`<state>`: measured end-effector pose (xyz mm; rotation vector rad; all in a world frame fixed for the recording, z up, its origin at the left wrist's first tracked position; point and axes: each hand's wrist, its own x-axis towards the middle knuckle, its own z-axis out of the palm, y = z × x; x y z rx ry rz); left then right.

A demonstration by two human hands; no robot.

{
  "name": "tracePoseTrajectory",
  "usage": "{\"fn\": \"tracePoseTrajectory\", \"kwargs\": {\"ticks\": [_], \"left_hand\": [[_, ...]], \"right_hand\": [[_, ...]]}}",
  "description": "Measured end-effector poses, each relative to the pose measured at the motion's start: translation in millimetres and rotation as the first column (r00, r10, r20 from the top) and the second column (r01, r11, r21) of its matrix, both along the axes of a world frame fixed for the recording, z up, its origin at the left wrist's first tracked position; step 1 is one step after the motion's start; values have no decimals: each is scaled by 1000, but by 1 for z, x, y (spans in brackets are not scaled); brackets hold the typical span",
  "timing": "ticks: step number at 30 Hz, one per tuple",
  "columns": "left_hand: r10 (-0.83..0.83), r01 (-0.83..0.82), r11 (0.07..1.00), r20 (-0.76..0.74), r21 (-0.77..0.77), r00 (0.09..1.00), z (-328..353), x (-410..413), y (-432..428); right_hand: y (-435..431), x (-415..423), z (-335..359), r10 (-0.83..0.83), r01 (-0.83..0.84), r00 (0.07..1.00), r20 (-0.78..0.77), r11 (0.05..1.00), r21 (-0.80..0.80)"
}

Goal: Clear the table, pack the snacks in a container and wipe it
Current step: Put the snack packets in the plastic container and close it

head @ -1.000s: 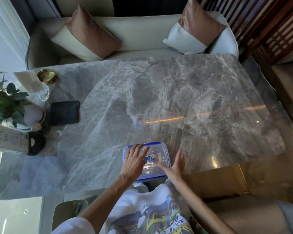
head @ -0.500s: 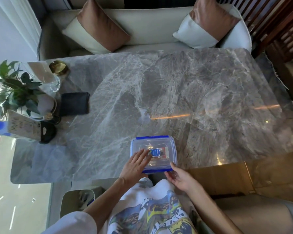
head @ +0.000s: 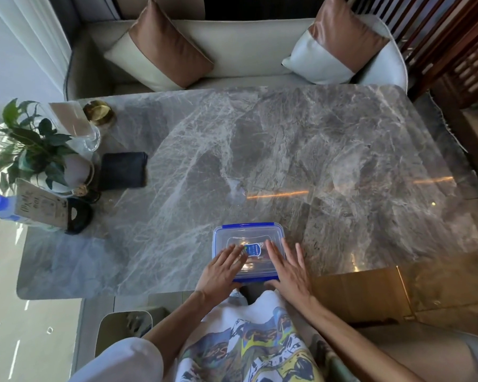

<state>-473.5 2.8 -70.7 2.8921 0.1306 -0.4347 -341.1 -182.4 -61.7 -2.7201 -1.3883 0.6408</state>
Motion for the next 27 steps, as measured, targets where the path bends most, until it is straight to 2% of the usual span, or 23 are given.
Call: {"fn": "tracePoseTrajectory", "kwargs": {"ticks": [3, 7, 10, 12, 13, 14, 15, 16, 17, 18, 19, 20, 21, 23, 25, 27], "left_hand": [[-9, 8, 1000, -57, -8, 998, -8, -1, -2], [5, -6, 1000, -53, -17, 999, -13, -1, -4], [12, -8, 996, 37, -92, 999, -12, 2, 2], [104, -79, 976, 113, -201, 988, -7, -1, 8], [207, -167, 954, 145, -248, 968, -5, -4, 10], [356, -298, 906, 156, -301, 922, -2, -8, 12], [529, -456, 809, 120, -372, 840, -1, -10, 15], [690, -605, 649, 21, -460, 724, 1, -11, 18], [795, -713, 442, -131, -545, 592, 4, -8, 20], [826, -766, 224, -300, -602, 477, 7, -4, 22], [800, -777, 38, -447, -629, 401, 10, 0, 23], [743, -773, -103, -565, -626, 359, 12, 3, 22], [674, -764, -186, -646, -617, 357, 14, 4, 19], [607, -738, -243, -692, -629, 390, 18, 6, 9], [641, -683, -262, -652, -682, 406, 14, 6, 2], [681, -656, -307, -640, -690, 355, 17, 6, -1]], "right_hand": [[-3, 1, -5, -20, 20, 1000, -23, 1000, -3], [-2, 1, -10, -33, 31, 999, -44, 999, -30], [-3, 0, -11, -26, 25, 997, -76, 999, -21], [-7, 1, -10, -72, 80, 988, -138, 995, 57], [-10, 2, -8, -139, 163, 970, -198, 980, 114], [-11, 3, -7, -238, 289, 930, -279, 944, 160], [-10, 6, -5, -354, 447, 847, -396, 878, 170], [-6, 10, -1, -457, 611, 699, -550, 782, 127], [-2, 16, 2, -513, 739, 501, -697, 673, 35], [3, 22, 4, -525, 813, 306, -794, 578, -69], [7, 27, 6, -516, 845, 149, -843, 509, -163], [10, 31, 7, -503, 850, 43, -863, 473, -233], [12, 32, 8, -480, 846, -20, -877, 459, -271], [15, 32, 10, -437, 842, -74, -896, 454, -291], [13, 33, 12, -436, 832, -92, -895, 461, -310], [11, 39, 14, -447, 819, -74, -891, 483, -310]]}}
